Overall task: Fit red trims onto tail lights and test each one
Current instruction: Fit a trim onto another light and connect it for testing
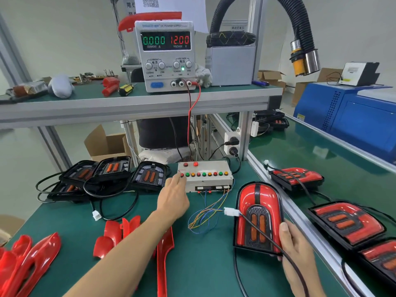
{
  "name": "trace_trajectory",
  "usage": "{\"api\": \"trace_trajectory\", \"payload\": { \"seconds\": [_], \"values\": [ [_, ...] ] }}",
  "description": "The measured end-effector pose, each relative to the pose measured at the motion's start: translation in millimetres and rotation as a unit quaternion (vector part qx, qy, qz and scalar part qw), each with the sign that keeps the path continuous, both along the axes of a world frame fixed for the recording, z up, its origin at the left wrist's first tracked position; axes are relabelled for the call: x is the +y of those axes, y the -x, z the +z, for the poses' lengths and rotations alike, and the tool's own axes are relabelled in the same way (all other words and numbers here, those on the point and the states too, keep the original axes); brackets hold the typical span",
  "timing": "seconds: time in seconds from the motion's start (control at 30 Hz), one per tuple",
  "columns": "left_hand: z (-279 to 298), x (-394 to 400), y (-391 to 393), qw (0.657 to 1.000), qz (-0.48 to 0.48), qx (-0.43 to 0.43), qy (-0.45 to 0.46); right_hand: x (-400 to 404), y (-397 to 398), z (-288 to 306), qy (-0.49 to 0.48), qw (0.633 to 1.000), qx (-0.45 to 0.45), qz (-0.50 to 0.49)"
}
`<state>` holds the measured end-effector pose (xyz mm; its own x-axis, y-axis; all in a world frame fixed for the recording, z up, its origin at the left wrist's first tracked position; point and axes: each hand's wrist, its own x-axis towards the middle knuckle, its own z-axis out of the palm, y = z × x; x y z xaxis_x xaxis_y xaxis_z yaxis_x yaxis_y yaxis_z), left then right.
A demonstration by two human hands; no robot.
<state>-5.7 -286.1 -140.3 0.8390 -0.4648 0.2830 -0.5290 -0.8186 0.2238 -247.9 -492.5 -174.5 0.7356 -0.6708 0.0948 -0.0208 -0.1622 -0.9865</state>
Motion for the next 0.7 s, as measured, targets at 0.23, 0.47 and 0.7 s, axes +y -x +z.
{"api": "trace_trajectory", "payload": {
  "seconds": [0.23,0.47,0.7],
  "values": [
    [-5.9,-17.1,-10.1,0.999,-0.006,-0.026,-0.027,-6.0,-3.9,-10.2,0.009,1.000,0.001,-0.007],
    [-5.8,-21.2,-6.5,0.999,0.011,-0.027,0.039,-5.8,-4.3,-11.6,-0.026,0.999,-0.014,-0.023],
    [-2.9,-20.6,-8.6,0.995,0.036,0.032,0.088,-8.8,-5.5,-15.4,-0.035,0.999,-0.013,-0.024]
  ]
}}
